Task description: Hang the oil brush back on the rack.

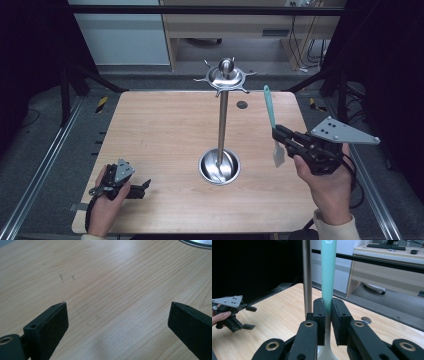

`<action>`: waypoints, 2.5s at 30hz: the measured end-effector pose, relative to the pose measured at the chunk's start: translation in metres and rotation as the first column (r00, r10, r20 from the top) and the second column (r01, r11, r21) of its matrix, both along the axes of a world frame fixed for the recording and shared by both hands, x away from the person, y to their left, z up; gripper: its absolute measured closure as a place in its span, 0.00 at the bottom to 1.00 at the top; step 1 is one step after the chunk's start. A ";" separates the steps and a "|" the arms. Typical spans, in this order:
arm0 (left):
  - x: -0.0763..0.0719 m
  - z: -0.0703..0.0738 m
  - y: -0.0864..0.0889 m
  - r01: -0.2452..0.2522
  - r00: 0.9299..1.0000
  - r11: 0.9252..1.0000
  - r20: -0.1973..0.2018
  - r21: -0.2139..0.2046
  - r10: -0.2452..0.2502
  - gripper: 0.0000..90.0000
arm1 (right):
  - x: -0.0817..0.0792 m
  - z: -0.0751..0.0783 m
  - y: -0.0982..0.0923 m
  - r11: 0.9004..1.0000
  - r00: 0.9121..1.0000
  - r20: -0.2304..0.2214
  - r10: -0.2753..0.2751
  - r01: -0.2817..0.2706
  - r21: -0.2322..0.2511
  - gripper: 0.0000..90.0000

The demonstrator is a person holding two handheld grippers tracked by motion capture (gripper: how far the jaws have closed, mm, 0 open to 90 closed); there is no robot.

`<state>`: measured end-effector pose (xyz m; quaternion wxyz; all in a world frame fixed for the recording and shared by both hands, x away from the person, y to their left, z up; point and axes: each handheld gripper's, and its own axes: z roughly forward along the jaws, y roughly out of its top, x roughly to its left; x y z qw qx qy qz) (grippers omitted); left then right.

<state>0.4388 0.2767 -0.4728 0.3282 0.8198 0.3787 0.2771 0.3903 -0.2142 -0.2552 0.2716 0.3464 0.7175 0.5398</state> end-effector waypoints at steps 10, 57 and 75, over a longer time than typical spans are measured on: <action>0.000 0.000 0.000 0.001 1.000 1.000 0.000 0.000 -0.001 0.03 | -0.001 0.000 0.008 0.999 0.999 0.006 0.037 -0.037 -0.007 0.91; 0.000 0.000 -0.001 0.004 1.000 1.000 -0.001 0.001 -0.004 0.03 | 0.019 -0.019 0.035 0.997 0.998 0.002 0.055 -0.055 0.052 0.91; 0.000 0.000 -0.001 0.005 1.000 1.000 -0.001 0.001 -0.005 0.03 | 0.028 -0.031 0.049 0.993 0.999 0.018 0.046 -0.048 0.111 0.92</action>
